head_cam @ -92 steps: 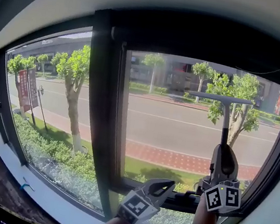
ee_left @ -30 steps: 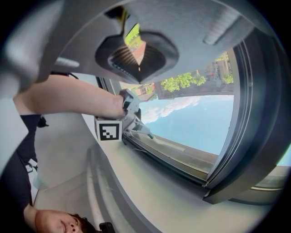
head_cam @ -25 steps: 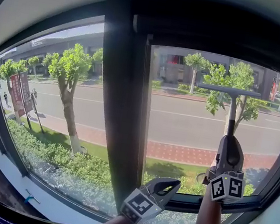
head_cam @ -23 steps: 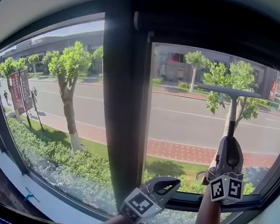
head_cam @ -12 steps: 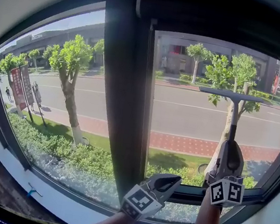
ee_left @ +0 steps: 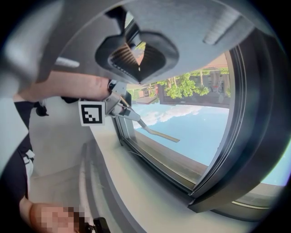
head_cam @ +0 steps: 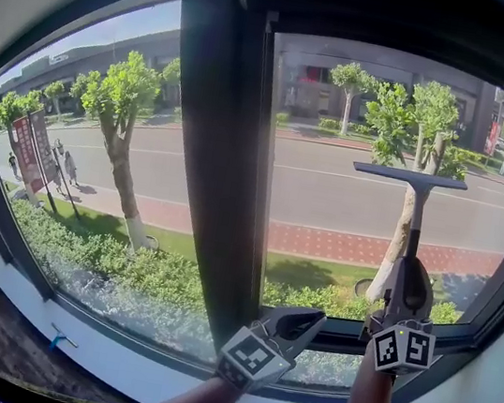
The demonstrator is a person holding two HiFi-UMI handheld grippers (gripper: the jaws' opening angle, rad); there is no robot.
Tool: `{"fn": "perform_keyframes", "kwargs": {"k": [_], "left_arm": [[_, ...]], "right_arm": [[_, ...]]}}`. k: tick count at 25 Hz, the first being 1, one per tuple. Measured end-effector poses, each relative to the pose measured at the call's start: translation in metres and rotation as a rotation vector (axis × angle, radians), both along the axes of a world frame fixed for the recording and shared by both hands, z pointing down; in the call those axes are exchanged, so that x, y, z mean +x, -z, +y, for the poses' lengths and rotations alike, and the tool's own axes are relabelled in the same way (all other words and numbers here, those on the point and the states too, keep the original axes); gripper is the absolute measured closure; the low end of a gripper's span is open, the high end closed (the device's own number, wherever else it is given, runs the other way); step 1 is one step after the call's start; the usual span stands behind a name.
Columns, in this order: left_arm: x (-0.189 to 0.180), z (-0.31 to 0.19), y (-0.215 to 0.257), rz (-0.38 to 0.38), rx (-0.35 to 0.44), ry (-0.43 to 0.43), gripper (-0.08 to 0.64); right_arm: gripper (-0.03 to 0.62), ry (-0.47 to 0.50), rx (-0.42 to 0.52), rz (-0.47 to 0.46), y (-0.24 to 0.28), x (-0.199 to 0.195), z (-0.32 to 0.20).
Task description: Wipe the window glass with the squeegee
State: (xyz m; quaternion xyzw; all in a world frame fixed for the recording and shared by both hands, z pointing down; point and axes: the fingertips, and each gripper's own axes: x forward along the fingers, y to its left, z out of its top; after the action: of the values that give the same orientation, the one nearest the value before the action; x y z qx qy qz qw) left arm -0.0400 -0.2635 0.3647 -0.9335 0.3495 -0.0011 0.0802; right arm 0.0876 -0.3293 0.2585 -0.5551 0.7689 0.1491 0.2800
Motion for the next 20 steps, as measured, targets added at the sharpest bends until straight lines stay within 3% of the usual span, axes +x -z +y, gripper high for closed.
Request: {"fn": "perform_keyframes", "kwargs": {"k": [20], "left_arm": [[0.003,0.005,-0.037,-0.018,-0.067,-0.009,0.557]], "right_arm": [[0.494,0.009,-0.119,0.011,-0.074,0.001,0.009]]}}
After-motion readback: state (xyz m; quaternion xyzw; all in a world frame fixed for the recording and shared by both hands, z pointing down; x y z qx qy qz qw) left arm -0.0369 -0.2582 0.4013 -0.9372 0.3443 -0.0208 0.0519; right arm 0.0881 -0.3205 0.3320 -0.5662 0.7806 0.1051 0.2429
